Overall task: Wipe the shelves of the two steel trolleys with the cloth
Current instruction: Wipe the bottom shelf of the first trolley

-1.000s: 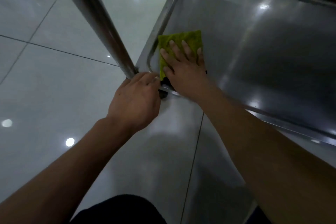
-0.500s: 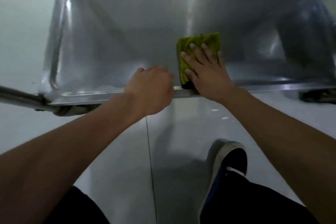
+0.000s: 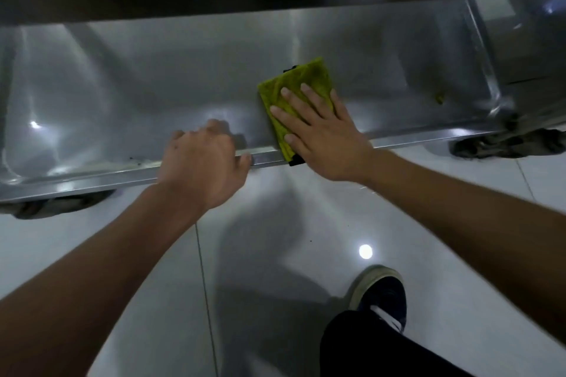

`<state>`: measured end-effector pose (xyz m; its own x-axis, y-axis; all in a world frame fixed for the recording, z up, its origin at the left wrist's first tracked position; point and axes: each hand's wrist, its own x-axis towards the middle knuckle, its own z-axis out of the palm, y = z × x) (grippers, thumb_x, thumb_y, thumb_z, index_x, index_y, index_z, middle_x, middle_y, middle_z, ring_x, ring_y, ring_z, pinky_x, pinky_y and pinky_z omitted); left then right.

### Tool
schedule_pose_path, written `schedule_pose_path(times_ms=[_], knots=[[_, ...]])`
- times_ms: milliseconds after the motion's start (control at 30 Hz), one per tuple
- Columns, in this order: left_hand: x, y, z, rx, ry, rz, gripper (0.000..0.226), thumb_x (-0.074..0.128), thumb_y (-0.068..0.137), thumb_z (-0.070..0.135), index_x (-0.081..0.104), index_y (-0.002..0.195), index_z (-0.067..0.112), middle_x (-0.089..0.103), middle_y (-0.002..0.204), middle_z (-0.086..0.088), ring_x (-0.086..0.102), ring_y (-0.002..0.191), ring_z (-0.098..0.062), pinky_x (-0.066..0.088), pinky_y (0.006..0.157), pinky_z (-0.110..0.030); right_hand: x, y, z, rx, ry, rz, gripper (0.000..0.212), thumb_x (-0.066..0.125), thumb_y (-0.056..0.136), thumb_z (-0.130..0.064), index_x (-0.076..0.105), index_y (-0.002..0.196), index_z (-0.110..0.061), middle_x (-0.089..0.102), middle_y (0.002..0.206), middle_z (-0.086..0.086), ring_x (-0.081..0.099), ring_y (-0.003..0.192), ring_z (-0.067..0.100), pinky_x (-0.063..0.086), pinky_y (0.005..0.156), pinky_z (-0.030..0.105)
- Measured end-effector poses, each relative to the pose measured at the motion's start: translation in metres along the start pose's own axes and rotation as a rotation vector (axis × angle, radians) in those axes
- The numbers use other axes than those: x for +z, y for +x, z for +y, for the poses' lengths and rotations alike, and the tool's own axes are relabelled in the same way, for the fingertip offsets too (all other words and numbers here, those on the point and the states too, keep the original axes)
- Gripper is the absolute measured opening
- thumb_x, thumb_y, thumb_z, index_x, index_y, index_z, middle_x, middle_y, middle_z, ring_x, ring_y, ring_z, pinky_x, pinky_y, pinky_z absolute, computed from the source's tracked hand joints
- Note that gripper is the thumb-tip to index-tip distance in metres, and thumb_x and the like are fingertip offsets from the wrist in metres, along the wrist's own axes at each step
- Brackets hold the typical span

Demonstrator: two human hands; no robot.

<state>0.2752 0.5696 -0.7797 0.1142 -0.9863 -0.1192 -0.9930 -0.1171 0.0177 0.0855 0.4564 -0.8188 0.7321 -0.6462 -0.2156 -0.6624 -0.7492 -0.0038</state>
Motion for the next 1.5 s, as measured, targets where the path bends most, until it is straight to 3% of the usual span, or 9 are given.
schedule_pose_path(times_ms=[133, 233, 367, 633, 767, 900, 1200, 1400, 1500], knots=[[-0.001, 0.009, 0.003, -0.086, 0.047, 0.003, 0.044, 0.044, 0.094, 0.05, 0.072, 0.092, 0.016, 0.063, 0.098, -0.013, 0.066, 0.08, -0.037, 0.044, 0.082, -0.044, 0.004, -0.004, -0.009, 0.041, 0.059, 0.098, 0.054, 0.021, 0.105, -0.045, 0.021, 0.159, -0.037, 0.009, 0.168, -0.007, 0.003, 0.156, 0.022, 0.006, 0.122, 0.054], [-0.004, 0.015, 0.026, -0.033, -0.006, 0.11, 0.031, 0.045, 0.094, 0.034, 0.072, 0.089, 0.021, 0.067, 0.102, -0.009, 0.067, 0.081, -0.035, 0.044, 0.082, -0.044, 0.01, -0.003, -0.003, 0.018, 0.068, 0.138, 0.054, 0.018, 0.104, -0.043, 0.024, 0.158, -0.036, 0.012, 0.168, -0.006, 0.006, 0.155, 0.023, 0.009, 0.121, 0.055], [0.004, 0.024, 0.076, 0.035, -0.055, 0.058, 0.03, 0.046, 0.091, 0.033, 0.072, 0.105, 0.026, 0.064, 0.119, 0.002, 0.059, 0.108, -0.027, 0.038, 0.088, -0.042, 0.014, -0.007, 0.017, 0.041, 0.111, 0.143, 0.052, 0.02, 0.106, -0.041, 0.022, 0.158, -0.036, 0.01, 0.168, -0.005, 0.005, 0.156, 0.023, 0.007, 0.122, 0.056], [0.016, 0.048, 0.128, 0.121, -0.082, 0.03, 0.038, 0.044, 0.091, 0.035, 0.072, 0.111, 0.021, 0.057, 0.133, 0.0, 0.048, 0.126, -0.027, 0.041, 0.091, -0.044, 0.026, -0.051, 0.137, 0.254, 0.079, 0.116, 0.055, 0.025, 0.107, -0.038, 0.012, 0.16, -0.036, 0.001, 0.169, -0.007, -0.003, 0.156, 0.02, 0.001, 0.124, 0.05], [0.02, 0.055, 0.143, 0.077, -0.111, -0.013, 0.031, 0.052, 0.093, 0.034, 0.074, 0.107, 0.019, 0.057, 0.133, -0.003, 0.05, 0.124, -0.031, 0.045, 0.09, -0.048, 0.031, -0.073, 0.205, 0.426, 0.088, 0.103, 0.054, 0.026, 0.108, -0.037, 0.013, 0.16, -0.036, 0.001, 0.169, -0.007, -0.003, 0.156, 0.02, 0.004, 0.123, 0.052], [0.023, 0.05, 0.145, 0.09, -0.163, 0.073, 0.03, 0.053, 0.09, 0.029, 0.077, 0.101, 0.015, 0.063, 0.128, -0.01, 0.058, 0.119, -0.039, 0.047, 0.089, -0.055, 0.031, -0.088, 0.24, 0.541, 0.112, 0.104, 0.055, 0.028, 0.107, -0.036, 0.014, 0.16, -0.032, 0.002, 0.169, -0.006, -0.003, 0.155, 0.023, 0.0, 0.123, 0.056], [0.02, 0.042, 0.128, 0.179, -0.191, 0.005, 0.044, 0.045, 0.086, 0.033, 0.071, 0.12, 0.022, 0.056, 0.138, -0.006, 0.047, 0.132, -0.039, 0.045, 0.09, -0.059, 0.035, -0.092, 0.21, 0.613, 0.095, 0.155, 0.055, 0.029, 0.105, -0.038, 0.02, 0.159, -0.032, 0.009, 0.169, -0.003, 0.004, 0.155, 0.026, 0.006, 0.121, 0.059], [0.012, 0.043, 0.113, 0.219, -0.265, -0.143, 0.055, 0.037, 0.086, 0.032, 0.063, 0.133, 0.025, 0.045, 0.154, -0.004, 0.038, 0.143, -0.034, 0.04, 0.105, -0.057, 0.033, -0.086, 0.136, 0.544, 0.16, 0.188, 0.054, 0.027, 0.106, -0.04, 0.022, 0.159, -0.033, 0.012, 0.168, -0.003, 0.006, 0.155, 0.024, 0.004, 0.122, 0.055], [0.015, 0.04, 0.095, 0.193, -0.365, -0.094, 0.042, 0.049, 0.09, 0.019, 0.067, 0.128, 0.014, 0.043, 0.154, -0.009, 0.044, 0.139, -0.036, 0.042, 0.107, -0.052, 0.03, -0.069, 0.087, 0.468, 0.153, 0.173, 0.055, 0.024, 0.104, -0.043, 0.02, 0.159, -0.035, 0.011, 0.168, -0.004, 0.003, 0.155, 0.024, 0.002, 0.121, 0.057]])
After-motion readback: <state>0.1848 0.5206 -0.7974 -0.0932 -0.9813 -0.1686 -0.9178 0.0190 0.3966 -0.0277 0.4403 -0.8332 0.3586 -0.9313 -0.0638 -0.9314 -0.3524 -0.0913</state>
